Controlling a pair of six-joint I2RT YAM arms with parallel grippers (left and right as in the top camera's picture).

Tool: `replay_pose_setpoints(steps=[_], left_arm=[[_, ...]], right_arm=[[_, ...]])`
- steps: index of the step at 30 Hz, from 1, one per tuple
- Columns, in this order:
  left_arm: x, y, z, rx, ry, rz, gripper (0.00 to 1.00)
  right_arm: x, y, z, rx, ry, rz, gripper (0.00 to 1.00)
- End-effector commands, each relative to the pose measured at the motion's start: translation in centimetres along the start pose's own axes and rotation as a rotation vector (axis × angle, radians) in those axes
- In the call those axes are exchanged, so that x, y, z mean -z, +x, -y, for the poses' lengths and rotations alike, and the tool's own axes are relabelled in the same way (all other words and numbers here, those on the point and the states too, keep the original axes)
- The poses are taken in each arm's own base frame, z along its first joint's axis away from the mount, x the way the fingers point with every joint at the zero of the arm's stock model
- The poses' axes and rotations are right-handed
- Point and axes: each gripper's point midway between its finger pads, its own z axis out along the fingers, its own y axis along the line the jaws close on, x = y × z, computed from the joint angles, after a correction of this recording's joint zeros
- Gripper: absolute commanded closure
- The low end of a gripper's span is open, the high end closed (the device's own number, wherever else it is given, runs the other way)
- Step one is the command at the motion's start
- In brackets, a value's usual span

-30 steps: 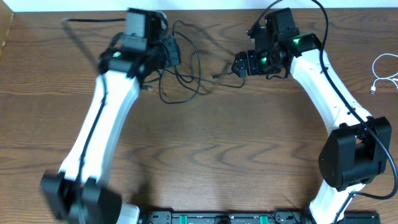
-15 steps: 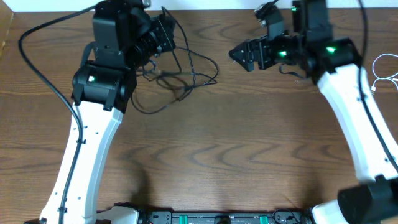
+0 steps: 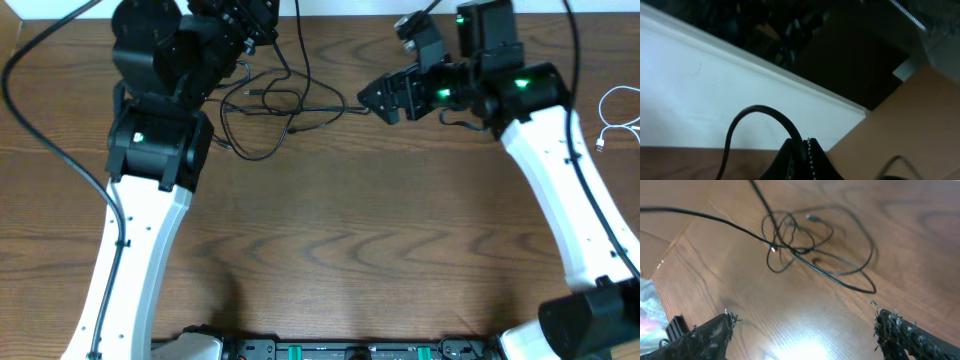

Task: Untangle cables

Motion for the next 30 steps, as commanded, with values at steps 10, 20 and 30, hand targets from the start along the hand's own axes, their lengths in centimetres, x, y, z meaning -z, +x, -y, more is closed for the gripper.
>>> replay_pose_setpoints(steps=[10, 20, 30], left_arm=[[5.5, -2.9, 2.5, -0.128, -0.093, 0.054, 0.92], [5.5, -0.4, 0.3, -0.115, -0.168, -0.051, 0.92], [5.1, 0.4, -0.5, -0.113, -0.19, -0.085, 0.93]], right_arm=[[-10.0, 4.3, 3.4, 0.102, -0.026, -0.171, 0.09], [-12.8, 6.8, -0.1, 0.353, -0.154, -0.236, 0.12], [-14.6, 10.7, -0.8, 0.409, -0.158, -0.37, 0.29]])
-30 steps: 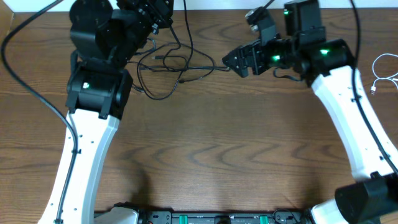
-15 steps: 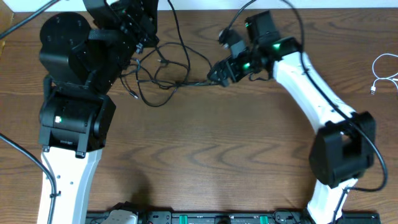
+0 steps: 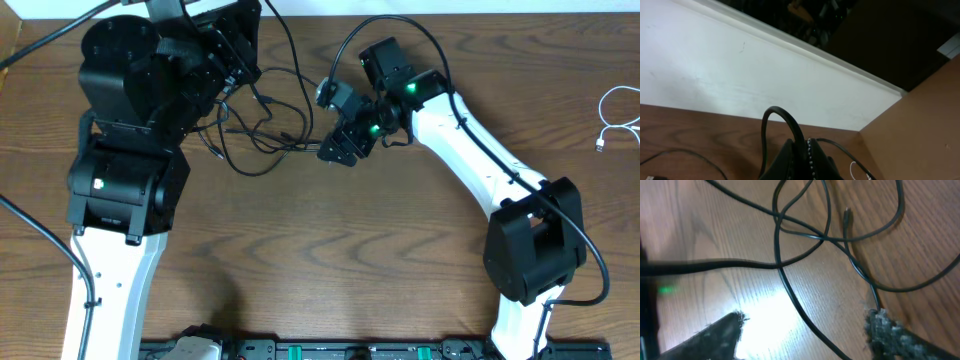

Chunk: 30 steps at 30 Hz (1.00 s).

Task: Untangle cables

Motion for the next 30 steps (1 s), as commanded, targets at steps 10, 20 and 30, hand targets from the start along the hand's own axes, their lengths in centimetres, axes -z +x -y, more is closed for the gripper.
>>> replay_pose_setpoints(steps=[10, 20, 30], left_arm=[[0.2, -0.7, 0.1, -0.027, -0.008, 0.02, 0.93], [-0.7, 0.9, -5.4, -0.023, -0.262, -0.016, 0.92], [0.9, -1.4, -16.4, -0.148, -0.762, 0.071, 0.93]], right_arm=[[-5.9, 3.0, 1.4, -0.003, -0.018, -0.099, 0.45], [-0.8, 0.3, 4.1, -0.231, 0.072, 0.023, 0.99], [20.7, 2.7, 10.8, -0.493, 0.54, 0.236, 0.99]])
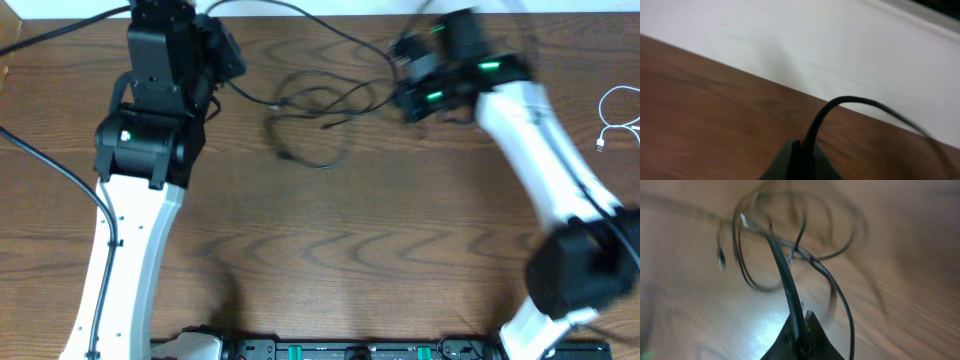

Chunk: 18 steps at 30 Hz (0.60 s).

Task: Untangle cables

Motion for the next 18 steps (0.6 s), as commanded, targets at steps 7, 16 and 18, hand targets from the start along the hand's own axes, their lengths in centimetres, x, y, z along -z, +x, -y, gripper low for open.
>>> replay_pose_setpoints(steps=[7, 16, 18], left_arm=[[0.9, -5.6, -12.0, 0.067, -0.35, 0.164, 0.93], [2.9, -8.1, -20.0, 0.136, -0.526, 0.238, 0.93], [3.4, -8.5, -21.2, 0.15, -0.552, 0.256, 0.93]], right_arm=[[17.8, 0.4, 11.8, -0.358, 0.384, 0.283, 0.99], [23.7, 4.9, 18.8, -0.564, 0.534, 0.337, 0.99], [24.7, 6.0, 20.2, -0.618, 0.574, 0.346, 0.99]])
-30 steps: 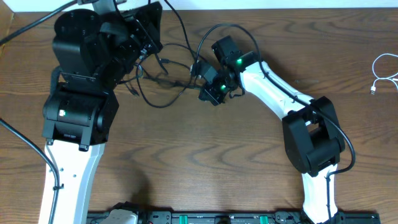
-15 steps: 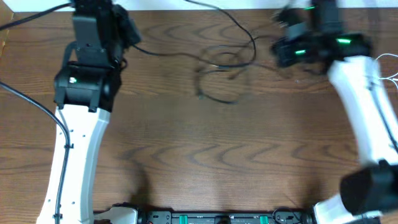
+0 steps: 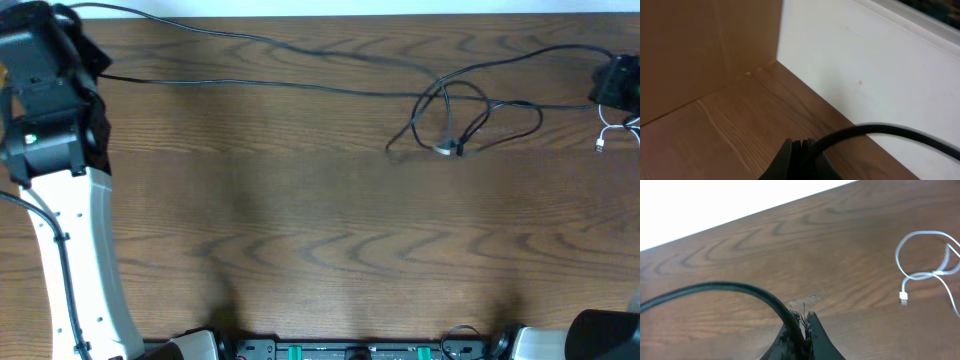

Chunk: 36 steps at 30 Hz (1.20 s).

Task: Untangle cables

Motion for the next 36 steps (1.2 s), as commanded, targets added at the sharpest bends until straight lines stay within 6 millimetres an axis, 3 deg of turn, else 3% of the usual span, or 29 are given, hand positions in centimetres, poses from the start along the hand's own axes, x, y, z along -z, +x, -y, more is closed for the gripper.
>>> replay_pose_setpoints(steps=[1, 7, 11, 22, 28, 36], left_arm=[[0.2, -2.5, -2.9, 0.014, -0.086, 0.071, 0.93], [-1.0, -3.4, -6.0, 0.043, -0.155, 0.09, 0.93], [-1.9, -3.4, -7.0, 0.049, -0.181, 0.085, 0.93], [-3.2, -2.4, -5.8, 0.041, -0.135, 0.053, 0.93], [-3.3, -0.9, -2.7, 0.034, 0.031, -0.027, 0.93], [-2.4, 2.2, 0.9, -0.011, 0.126, -0.132, 0.93]], right_arm=[[1.0, -0.7, 4.4, -0.103, 0.119, 0.034, 0.99], [1.8, -0.3, 10.1, -0.237, 0.21, 0.044, 0.99], [1.8, 0.3, 12.9, -0.301, 0.233, 0.035, 0.99], [1.3, -0.3, 11.5, -0.276, 0.132, 0.051, 0.99], [0.8, -0.2, 10.0, -0.259, 0.088, 0.032, 0.99], [0.7, -1.2, 4.8, -0.147, -0.004, 0.043, 0.99]])
